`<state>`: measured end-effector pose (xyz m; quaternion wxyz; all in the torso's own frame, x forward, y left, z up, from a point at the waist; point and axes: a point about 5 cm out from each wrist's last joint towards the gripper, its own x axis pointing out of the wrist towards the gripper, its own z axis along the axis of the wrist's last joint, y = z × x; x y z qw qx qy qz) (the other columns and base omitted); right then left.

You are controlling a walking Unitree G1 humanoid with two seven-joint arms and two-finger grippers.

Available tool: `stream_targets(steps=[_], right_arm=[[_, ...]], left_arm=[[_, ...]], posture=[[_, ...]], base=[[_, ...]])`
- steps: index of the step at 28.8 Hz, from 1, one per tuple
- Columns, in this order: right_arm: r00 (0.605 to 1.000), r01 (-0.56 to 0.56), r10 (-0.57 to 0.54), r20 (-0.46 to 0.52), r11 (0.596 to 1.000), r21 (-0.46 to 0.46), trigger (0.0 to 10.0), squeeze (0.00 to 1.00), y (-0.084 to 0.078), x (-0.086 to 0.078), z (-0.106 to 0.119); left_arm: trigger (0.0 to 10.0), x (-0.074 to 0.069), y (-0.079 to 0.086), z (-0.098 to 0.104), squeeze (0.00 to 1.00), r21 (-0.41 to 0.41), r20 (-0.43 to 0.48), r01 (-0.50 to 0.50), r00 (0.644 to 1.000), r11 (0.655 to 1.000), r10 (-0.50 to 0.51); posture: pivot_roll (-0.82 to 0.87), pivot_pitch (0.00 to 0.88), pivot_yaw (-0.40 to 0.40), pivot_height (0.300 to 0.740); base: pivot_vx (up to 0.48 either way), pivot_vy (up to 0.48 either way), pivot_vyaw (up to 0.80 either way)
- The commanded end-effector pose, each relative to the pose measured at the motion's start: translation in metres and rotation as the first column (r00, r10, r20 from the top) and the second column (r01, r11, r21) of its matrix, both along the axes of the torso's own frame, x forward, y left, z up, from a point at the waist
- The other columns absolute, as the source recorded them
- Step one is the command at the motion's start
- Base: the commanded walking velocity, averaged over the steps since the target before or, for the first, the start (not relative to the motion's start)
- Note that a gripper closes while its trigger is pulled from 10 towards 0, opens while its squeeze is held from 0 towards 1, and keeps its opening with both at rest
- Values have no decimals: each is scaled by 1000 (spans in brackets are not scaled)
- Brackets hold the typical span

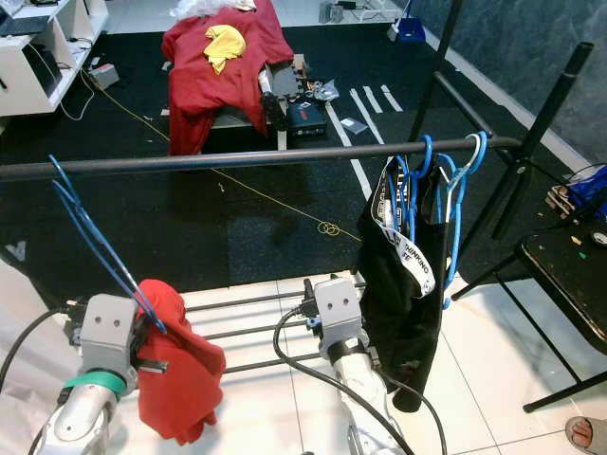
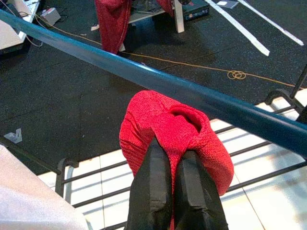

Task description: Hang hanger

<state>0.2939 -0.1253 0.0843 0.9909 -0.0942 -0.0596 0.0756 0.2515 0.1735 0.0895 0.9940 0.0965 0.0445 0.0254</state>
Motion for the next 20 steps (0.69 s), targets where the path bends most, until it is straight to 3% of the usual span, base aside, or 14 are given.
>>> stream_targets(steps=[1, 20], right_arm=[[1000, -1, 1, -14, 1000, -2, 10000, 0, 1, -2, -5], [1000, 1, -1, -19, 1000, -7, 10000, 0, 1, -2, -8]], left_arm=[[10000, -2, 2, 0, 0, 10, 9, -12, 1000, 1000, 12], [10000, 0, 4, 1, 0, 12, 14, -22, 1000, 1000, 22]], posture=[[-45, 81, 64, 740], [-42, 80, 66, 740]], base=[[-289, 0, 0], [-365, 0, 0]])
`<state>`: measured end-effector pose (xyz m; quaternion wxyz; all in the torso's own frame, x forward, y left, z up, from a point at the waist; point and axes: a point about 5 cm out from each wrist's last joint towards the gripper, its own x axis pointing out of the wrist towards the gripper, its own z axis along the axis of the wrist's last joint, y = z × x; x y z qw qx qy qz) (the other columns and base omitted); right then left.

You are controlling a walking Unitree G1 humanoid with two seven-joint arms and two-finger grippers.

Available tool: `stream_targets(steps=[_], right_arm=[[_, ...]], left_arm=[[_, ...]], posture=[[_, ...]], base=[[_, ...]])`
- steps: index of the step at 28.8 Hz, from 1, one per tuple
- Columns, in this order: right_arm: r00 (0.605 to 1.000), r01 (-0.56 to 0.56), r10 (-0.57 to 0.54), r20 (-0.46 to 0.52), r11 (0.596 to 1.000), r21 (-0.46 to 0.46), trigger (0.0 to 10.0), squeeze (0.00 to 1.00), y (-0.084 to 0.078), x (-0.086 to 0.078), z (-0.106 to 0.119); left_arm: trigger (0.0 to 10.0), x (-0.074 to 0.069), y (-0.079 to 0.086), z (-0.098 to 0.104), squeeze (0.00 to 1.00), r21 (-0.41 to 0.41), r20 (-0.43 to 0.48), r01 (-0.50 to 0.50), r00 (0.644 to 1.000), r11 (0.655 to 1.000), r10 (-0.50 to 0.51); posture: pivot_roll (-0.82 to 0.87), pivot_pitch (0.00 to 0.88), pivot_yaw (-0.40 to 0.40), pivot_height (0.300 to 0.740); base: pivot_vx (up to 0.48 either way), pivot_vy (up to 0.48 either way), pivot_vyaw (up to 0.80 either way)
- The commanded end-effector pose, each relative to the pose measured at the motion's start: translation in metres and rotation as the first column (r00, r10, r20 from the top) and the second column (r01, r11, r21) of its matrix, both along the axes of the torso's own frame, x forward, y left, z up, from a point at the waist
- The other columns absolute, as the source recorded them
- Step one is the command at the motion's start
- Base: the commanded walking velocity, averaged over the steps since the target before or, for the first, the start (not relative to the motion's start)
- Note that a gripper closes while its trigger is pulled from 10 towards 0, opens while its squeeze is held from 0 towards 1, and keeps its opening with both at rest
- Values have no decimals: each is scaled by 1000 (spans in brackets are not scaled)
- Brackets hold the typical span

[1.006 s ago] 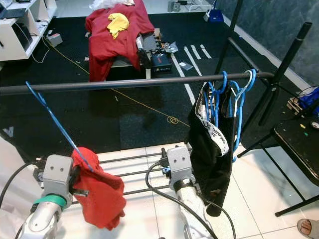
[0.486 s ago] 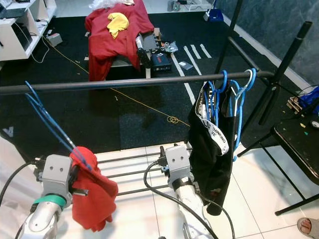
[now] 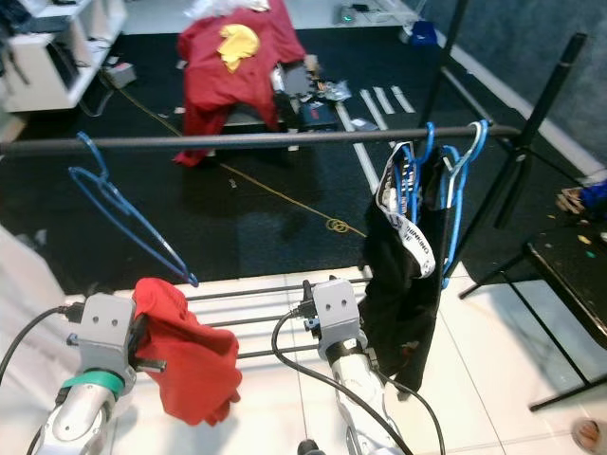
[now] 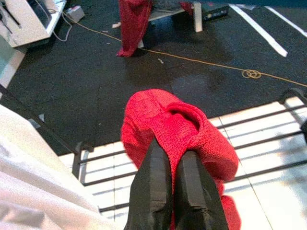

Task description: Hang hanger

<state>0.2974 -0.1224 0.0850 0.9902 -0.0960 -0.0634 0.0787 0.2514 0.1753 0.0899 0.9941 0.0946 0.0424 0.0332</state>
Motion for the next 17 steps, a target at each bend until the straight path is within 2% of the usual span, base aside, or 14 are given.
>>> stream_targets(steps=[1, 17], right_arm=[[1000, 9, -9, -26, 1000, -3, 10000, 0, -1, -5, -9], [1000, 8, -8, -29, 1000, 9, 10000, 0, 0, -3, -9]], left_arm=[[10000, 0, 3, 1, 0, 15, 8, -8, 1000, 1000, 8], [10000, 1, 4, 2, 0, 14, 11, -8, 1000, 1000, 8]], posture=[[-42, 79, 67, 740], [-36, 77, 68, 740]], base=[[-405, 0, 0], [-372, 0, 0]])
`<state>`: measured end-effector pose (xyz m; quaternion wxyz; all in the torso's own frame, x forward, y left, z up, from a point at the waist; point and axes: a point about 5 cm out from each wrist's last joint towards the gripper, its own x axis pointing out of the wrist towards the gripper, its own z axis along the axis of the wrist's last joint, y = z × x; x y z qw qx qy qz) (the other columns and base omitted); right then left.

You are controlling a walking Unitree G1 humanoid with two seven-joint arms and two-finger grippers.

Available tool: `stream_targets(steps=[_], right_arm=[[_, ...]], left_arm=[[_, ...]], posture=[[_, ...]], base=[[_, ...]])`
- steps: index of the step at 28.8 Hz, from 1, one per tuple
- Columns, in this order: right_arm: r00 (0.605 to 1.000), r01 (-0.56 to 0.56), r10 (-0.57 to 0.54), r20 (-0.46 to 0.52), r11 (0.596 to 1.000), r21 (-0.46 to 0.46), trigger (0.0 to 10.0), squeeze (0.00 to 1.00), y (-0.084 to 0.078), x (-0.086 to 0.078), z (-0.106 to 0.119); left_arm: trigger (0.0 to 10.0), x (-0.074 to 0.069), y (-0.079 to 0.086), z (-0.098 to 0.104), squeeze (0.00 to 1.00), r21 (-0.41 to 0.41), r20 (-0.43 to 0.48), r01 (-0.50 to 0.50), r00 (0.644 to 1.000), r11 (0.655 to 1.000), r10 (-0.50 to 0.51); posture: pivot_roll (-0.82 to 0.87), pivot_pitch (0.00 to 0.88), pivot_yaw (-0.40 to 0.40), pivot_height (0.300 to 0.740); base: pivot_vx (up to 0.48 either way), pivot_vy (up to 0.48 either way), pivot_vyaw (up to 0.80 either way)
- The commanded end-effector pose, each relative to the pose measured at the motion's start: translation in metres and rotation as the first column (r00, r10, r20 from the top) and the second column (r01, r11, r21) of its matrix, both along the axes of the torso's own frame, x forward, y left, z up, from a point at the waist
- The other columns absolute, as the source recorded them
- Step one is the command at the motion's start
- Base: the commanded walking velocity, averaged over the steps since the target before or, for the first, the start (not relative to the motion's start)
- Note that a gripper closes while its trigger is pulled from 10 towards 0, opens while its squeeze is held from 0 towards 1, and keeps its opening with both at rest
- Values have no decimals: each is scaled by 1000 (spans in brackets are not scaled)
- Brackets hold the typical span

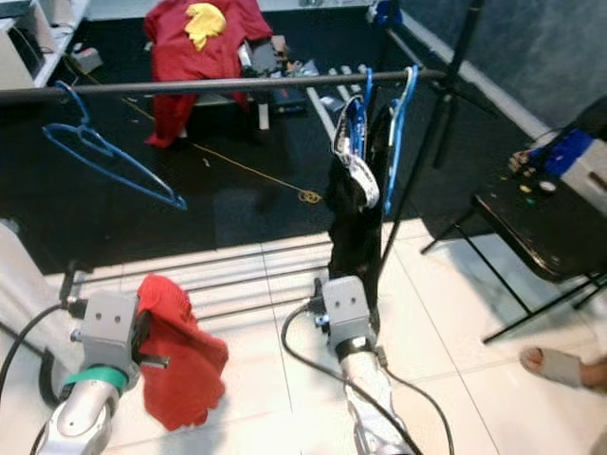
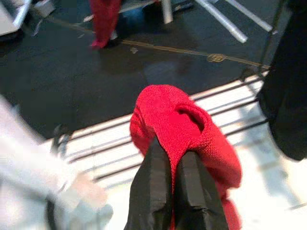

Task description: Hang hanger

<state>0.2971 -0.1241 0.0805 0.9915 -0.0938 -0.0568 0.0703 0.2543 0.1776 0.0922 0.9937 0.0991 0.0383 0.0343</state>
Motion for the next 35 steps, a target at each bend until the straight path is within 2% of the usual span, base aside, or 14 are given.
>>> stream_targets(steps=[1, 13, 20, 22, 26, 35], right_arm=[[1000, -10, 10, -17, 1000, 4, 10000, 0, 2, -3, -5], [1000, -12, 13, -19, 1000, 7, 10000, 0, 2, -1, -5], [999, -15, 16, -30, 1000, 14, 10000, 0, 3, 1, -5], [999, -21, 21, -30, 1000, 16, 10000, 0, 4, 2, -5], [999, -31, 31, -26, 999, 19, 10000, 0, 6, 4, -3], [997, -72, 72, 0, 997, 35, 10000, 0, 19, 7, 4]], left_arm=[[10000, -2, 1, 0, 0, 5, 3, -7, 1000, 1000, 7], [10000, -2, 1, -1, 0, 1, 5, -7, 1000, 1000, 7], [10000, -2, 0, -2, 0, 0, -7, -4, 1000, 1000, 4], [10000, -2, -2, -6, 0, -33, -54, -18, 998, 999, 16], [10000, -2, -1, -8, 0, -63, -92, -33, 995, 997, 27], [10000, -1, 1, 1, 0, -42, -44, -9, 999, 999, 7]], posture=[[-36, 77, 68, 740], [-37, 72, 64, 740], [-34, 64, 60, 740], [-32, 61, 59, 740], [-28, 58, 57, 740], [-16, 60, 62, 740]], base=[[-285, 0, 0], [-280, 0, 0], [0, 0, -800], [0, 0, -800], [0, 0, -800], [0, 0, -800]])
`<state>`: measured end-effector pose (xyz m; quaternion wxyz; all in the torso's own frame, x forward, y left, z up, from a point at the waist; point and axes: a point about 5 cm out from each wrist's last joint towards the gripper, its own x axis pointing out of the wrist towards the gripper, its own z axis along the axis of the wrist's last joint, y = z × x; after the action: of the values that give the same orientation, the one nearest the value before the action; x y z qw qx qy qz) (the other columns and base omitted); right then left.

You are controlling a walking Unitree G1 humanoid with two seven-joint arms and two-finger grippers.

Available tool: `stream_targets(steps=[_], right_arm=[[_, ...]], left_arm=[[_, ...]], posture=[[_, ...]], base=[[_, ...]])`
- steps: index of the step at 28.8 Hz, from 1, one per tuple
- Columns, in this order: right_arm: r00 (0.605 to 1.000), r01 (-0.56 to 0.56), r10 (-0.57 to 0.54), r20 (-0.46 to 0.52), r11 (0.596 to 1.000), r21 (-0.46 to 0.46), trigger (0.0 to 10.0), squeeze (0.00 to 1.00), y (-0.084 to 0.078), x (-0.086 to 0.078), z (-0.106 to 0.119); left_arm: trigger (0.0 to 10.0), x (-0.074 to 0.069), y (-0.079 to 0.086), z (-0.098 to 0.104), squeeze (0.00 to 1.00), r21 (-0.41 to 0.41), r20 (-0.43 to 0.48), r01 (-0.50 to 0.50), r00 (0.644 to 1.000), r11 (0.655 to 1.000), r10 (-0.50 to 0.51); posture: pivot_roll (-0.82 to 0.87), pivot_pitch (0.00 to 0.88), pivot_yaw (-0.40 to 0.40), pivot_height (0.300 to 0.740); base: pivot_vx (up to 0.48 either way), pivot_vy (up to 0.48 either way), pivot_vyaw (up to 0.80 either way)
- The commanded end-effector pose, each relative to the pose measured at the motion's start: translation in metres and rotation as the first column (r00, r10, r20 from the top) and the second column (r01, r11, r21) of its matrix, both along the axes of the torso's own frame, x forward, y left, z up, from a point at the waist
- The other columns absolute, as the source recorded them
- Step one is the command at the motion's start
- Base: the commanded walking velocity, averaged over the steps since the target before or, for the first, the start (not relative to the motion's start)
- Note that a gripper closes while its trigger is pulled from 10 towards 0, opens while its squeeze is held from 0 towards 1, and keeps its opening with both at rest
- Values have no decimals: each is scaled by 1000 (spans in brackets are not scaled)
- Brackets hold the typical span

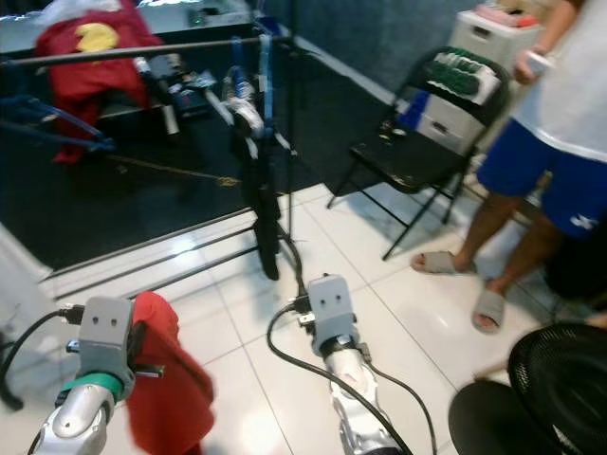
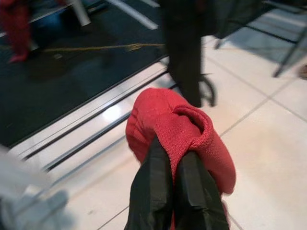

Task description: Hang hanger

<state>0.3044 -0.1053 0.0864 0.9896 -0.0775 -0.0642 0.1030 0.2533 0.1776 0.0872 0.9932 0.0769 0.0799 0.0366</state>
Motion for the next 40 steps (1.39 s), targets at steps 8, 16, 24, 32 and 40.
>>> stream_targets(steps=[8, 16, 24, 32, 40], right_arm=[[999, -45, 44, 25, 999, 26, 10000, 0, 15, 2, 8], [996, -67, 64, 56, 996, 50, 10000, 0, 23, 4, 19], [996, -71, 67, 65, 996, 51, 10000, 0, 22, 6, 22], [996, -69, 66, 63, 997, 47, 10000, 0, 21, 6, 22], [996, -64, 61, 69, 997, 39, 10000, 0, 17, 6, 24]], left_arm=[[10000, -1, 1, 12, 0, 45, 59, 10, 998, 999, -12], [10000, -2, 2, 17, 0, 43, 61, -2, 998, 999, 0], [10000, -2, 2, 17, 0, 48, 64, -11, 998, 999, 8], [10000, -3, 1, 17, 0, 48, 67, -12, 998, 999, 9], [10000, -4, -3, 20, 0, 39, 81, 0, 997, 999, -4]], posture=[[-5, 62, 66, 740], [4, 64, 64, 740], [12, 66, 55, 740], [11, 65, 54, 740], [10, 67, 52, 740]], base=[[0, 0, -800], [0, 0, -800], [0, 0, -800], [0, 0, -800], [0, 0, -800]])
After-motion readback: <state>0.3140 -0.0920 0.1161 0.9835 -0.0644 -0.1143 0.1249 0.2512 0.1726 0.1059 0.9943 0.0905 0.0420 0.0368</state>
